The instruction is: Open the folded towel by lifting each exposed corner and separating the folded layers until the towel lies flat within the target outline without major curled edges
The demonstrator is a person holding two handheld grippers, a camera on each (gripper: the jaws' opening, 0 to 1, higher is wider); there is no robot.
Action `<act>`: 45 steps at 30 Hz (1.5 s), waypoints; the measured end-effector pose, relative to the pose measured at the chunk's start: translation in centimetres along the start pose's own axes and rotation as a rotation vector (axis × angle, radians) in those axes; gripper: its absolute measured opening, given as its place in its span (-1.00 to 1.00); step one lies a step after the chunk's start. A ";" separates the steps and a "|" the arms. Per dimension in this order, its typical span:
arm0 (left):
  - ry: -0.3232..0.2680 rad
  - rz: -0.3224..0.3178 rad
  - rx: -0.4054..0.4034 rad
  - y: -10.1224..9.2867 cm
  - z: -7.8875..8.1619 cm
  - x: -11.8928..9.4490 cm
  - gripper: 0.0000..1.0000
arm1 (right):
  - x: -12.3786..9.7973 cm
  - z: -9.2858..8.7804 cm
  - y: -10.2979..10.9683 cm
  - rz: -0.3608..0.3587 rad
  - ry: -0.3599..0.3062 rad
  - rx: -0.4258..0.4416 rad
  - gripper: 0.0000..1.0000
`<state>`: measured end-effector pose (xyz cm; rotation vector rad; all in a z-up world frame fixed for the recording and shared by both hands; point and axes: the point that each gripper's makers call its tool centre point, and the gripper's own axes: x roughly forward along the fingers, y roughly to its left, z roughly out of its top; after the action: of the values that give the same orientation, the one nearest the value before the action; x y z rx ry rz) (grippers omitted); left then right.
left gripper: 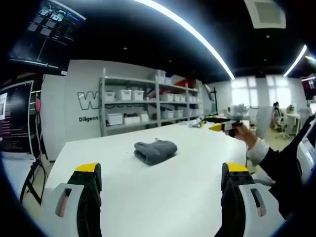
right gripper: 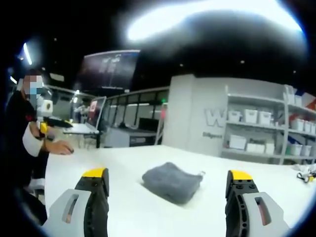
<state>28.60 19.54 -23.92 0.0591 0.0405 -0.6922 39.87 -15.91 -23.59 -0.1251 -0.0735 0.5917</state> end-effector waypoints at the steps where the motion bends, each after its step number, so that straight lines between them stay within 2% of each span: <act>1: 0.000 0.001 0.000 0.0 0.0 0.0 0.99 | 0.1 0.0 -0.1 -0.001 0.002 -0.001 0.96; 9: 0.005 0.007 0.001 0.1 -0.1 0.0 0.99 | 0.5 0.5 -0.8 -0.019 -0.020 0.008 0.95; 15: 0.016 0.044 -0.001 0.7 -0.1 -0.1 0.99 | 1.0 0.3 -1.2 -0.039 -0.013 -0.002 0.93; 20: 0.033 0.044 0.022 0.4 -0.2 0.0 0.99 | 1.6 -0.1 -1.3 -0.041 -0.005 0.002 0.92; 26: -0.001 0.038 -0.029 0.3 0.5 0.0 0.99 | 2.1 -1.1 -1.4 -0.051 0.015 -0.001 0.92; 29: -0.014 0.043 -0.029 0.4 0.7 -0.2 0.99 | 2.3 -1.5 -1.5 -0.053 0.019 0.009 0.92; 34: -0.015 0.108 -0.020 1.0 0.8 -0.3 0.99 | 2.4 -1.5 -1.7 -0.061 0.018 0.006 0.92; 35: -0.022 0.150 -0.067 1.5 0.9 -0.3 0.99 | 2.5 -1.4 -1.7 -0.061 0.016 0.007 0.92; 37: -0.055 0.206 -0.082 2.3 1.4 -0.4 0.99 | 2.6 -1.4 -1.8 -0.062 0.016 0.007 0.92; 40: -0.073 0.226 -0.065 2.3 1.8 -0.7 0.99 | 2.7 -1.7 -1.9 -0.063 0.020 0.006 0.92; 43: -0.079 0.200 -0.045 1.8 2.0 -0.9 0.99 | 2.7 -2.0 -1.9 -0.065 0.023 0.010 0.92; 45: -0.088 0.179 -0.069 1.6 2.0 -0.9 1.00 | 2.8 -2.3 -2.0 -0.066 0.027 0.016 0.92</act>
<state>29.00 21.19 -21.77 -0.0343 -0.0252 -0.5137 43.48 -16.21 -25.46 -0.1147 -0.0467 0.5246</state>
